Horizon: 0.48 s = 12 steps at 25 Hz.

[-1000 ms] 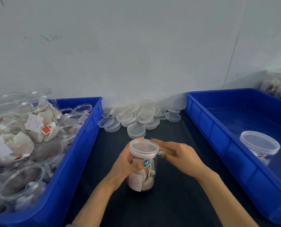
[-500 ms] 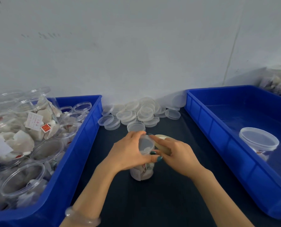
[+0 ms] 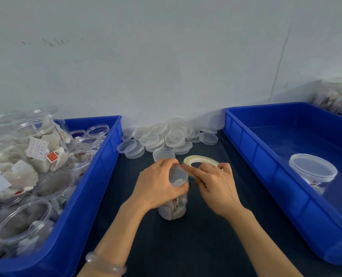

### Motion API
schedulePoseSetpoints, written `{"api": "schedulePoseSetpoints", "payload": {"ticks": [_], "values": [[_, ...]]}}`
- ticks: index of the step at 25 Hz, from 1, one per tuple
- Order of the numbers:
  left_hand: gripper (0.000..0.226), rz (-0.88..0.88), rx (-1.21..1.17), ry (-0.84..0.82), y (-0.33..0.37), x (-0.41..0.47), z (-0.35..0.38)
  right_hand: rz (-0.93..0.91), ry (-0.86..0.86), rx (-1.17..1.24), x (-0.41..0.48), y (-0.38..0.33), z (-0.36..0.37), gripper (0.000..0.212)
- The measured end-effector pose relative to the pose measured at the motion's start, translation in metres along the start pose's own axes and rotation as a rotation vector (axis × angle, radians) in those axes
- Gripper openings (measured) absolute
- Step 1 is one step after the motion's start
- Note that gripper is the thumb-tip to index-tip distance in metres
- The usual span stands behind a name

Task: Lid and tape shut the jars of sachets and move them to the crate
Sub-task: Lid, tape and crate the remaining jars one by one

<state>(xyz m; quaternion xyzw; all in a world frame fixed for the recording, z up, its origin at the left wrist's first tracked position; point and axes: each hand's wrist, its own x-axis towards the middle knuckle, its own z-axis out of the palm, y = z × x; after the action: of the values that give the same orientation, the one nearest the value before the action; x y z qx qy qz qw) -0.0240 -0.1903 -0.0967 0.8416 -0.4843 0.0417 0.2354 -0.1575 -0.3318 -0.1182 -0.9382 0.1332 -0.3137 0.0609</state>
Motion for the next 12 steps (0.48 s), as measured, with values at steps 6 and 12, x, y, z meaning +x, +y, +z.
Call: {"api": "schedulePoseSetpoints", "payload": {"ticks": [6,12], "values": [[0.073,0.011,-0.005,0.013,0.000,0.004,0.001,0.027,0.108,-0.105,0.002,-0.002,0.009,0.049],[0.074,-0.009,-0.010,-0.014,-0.001,0.010,0.001,0.071,0.107,-0.109,0.012,0.005,0.016,0.047]]}}
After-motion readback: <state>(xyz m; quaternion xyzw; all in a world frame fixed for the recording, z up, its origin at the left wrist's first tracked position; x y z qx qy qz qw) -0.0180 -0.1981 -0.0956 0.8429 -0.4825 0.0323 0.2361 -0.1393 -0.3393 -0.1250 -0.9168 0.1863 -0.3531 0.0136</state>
